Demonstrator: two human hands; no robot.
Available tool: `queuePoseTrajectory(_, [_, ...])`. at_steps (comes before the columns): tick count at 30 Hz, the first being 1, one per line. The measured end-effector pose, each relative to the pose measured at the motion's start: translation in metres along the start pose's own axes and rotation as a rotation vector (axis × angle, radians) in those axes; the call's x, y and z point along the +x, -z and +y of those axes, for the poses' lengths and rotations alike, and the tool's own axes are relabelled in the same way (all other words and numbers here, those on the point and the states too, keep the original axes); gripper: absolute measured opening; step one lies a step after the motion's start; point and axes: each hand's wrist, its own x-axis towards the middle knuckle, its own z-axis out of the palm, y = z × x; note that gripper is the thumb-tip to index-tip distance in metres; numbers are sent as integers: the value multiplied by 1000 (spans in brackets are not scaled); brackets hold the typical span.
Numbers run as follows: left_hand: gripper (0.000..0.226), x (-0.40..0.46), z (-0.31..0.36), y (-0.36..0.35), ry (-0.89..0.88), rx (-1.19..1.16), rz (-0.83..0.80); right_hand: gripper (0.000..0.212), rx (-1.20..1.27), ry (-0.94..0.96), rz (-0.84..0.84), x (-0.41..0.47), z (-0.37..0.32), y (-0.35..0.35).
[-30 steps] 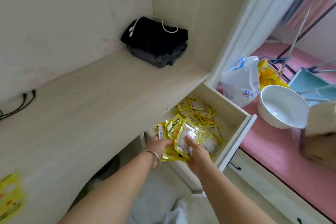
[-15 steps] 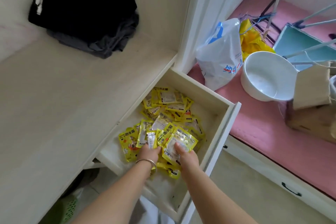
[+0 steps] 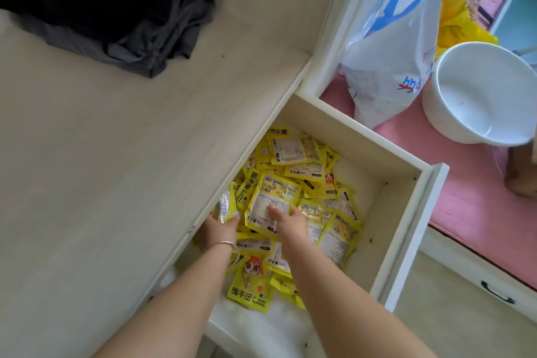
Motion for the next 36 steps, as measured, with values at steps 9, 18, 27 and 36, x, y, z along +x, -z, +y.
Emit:
queuePoseTrajectory(9, [98, -14, 5, 4, -19, 268, 15, 68, 2, 97, -15, -13, -8, -4])
queuePoseTrajectory(18, [40, -83, 3, 42, -91, -65, -108, 28, -262, 354, -4, -89, -11, 24])
queuePoseTrajectory(27, [26, -156, -37, 133, -219, -438, 58, 7, -560, 721, -292, -203, 4, -31])
queuePoseTrajectory(36, [22, -201, -215, 287, -99, -524, 439, 9, -989, 702, -844, -325, 124, -146])
